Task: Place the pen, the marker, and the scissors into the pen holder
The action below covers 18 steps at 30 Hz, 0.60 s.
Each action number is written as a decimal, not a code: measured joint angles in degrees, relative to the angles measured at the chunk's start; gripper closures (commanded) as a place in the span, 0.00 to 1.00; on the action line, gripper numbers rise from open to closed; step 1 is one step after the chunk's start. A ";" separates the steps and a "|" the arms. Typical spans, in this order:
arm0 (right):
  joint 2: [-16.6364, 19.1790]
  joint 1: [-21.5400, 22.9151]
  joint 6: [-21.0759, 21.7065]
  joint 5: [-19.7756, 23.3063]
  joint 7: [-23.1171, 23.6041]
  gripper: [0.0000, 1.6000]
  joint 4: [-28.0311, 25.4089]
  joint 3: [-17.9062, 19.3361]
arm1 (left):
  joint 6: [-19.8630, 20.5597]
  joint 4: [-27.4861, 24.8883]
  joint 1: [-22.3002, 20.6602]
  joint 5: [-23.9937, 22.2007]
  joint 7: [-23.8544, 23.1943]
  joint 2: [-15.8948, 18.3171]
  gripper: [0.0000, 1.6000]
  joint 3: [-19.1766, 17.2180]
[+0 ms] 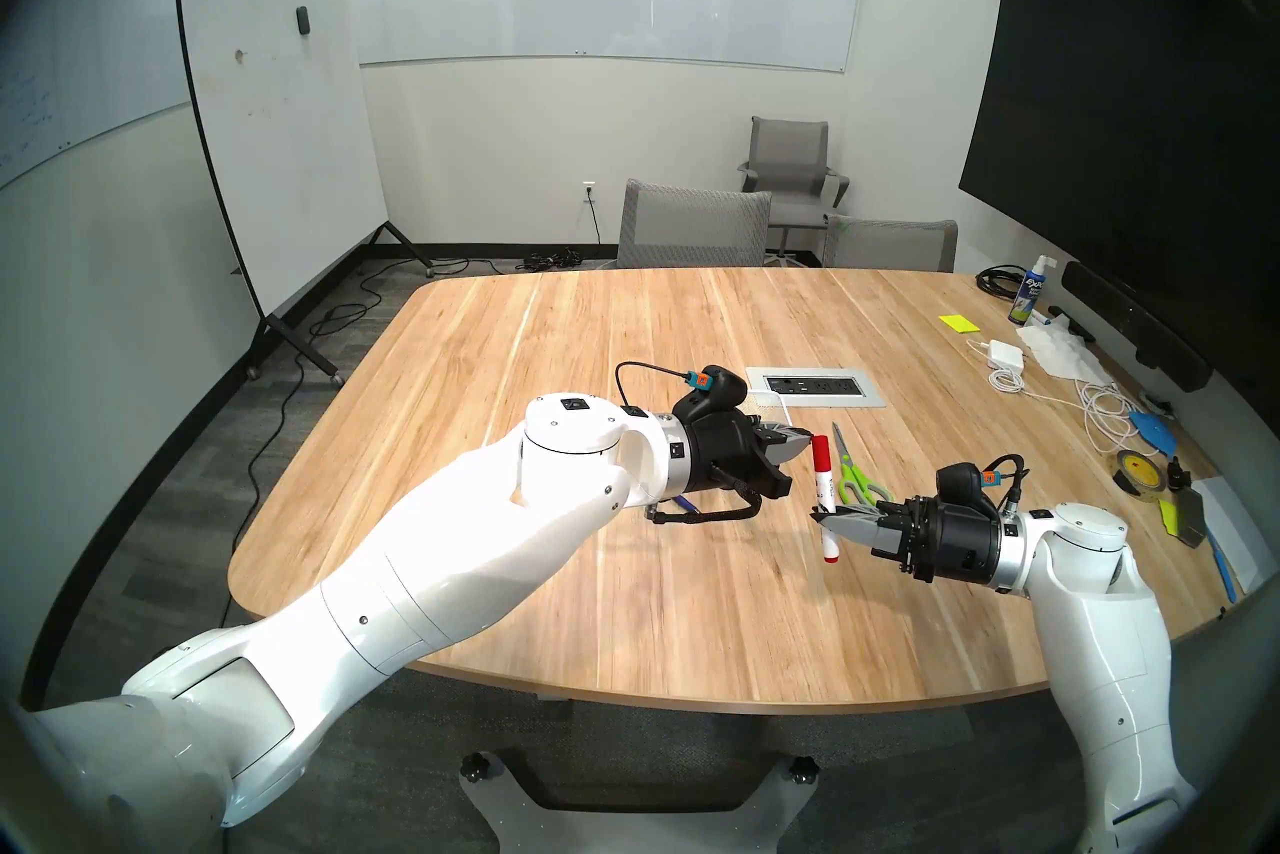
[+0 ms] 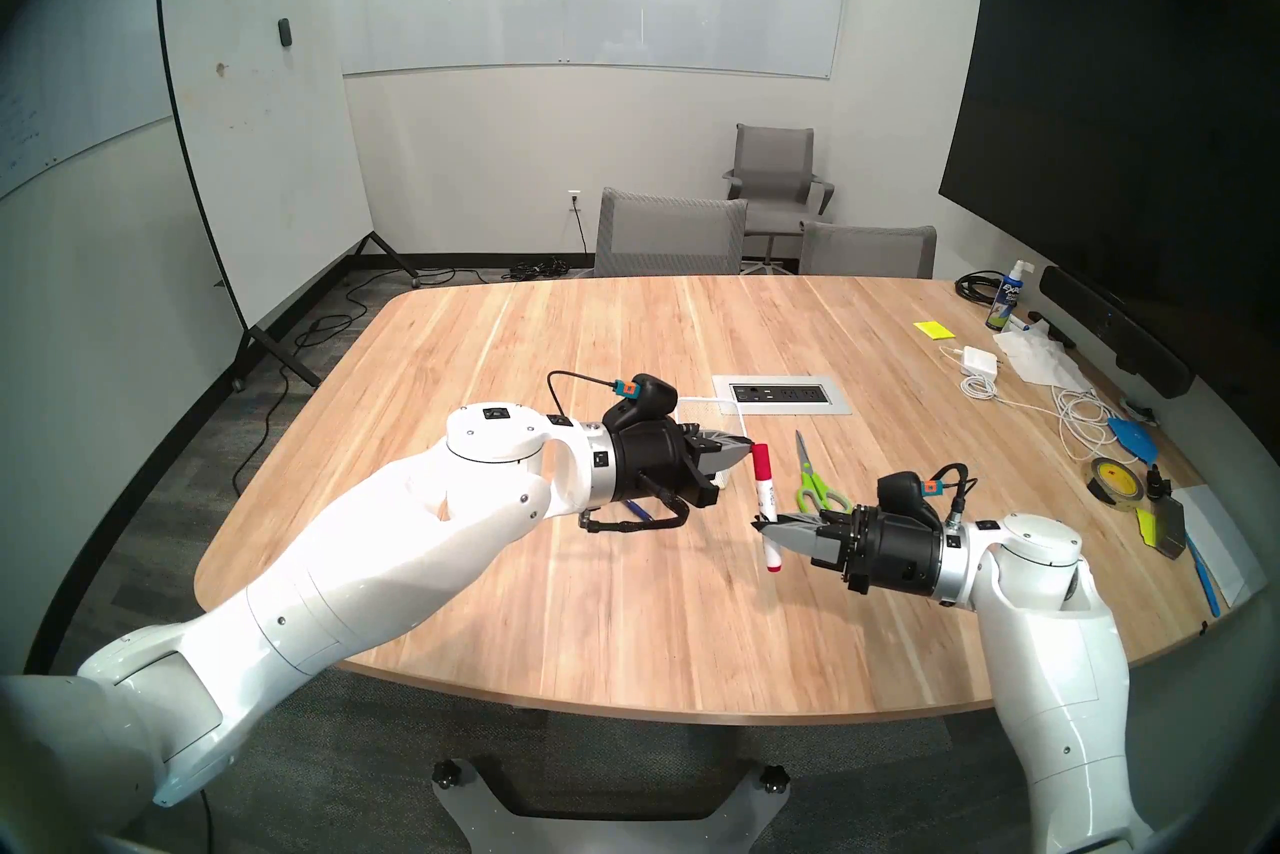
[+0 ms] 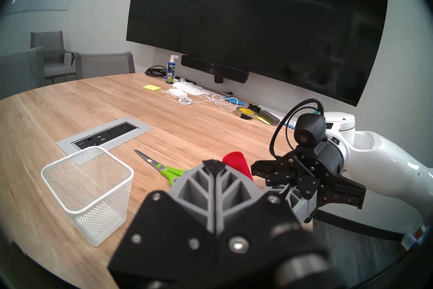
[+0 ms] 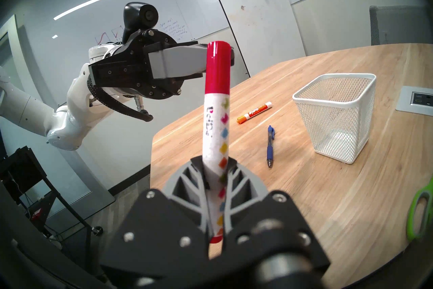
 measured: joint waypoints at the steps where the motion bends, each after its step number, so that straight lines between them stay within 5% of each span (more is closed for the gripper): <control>1: -0.07 0.00 0.00 -0.07 -0.10 1.00 -0.01 -0.07 | -0.02 0.00 0.00 0.00 -0.01 -0.02 1.00 0.00; 18: -0.97 0.05 0.00 -1.02 -2.18 1.00 0.07 -1.31 | -0.81 0.01 0.02 0.01 -0.15 -0.14 1.00 -0.03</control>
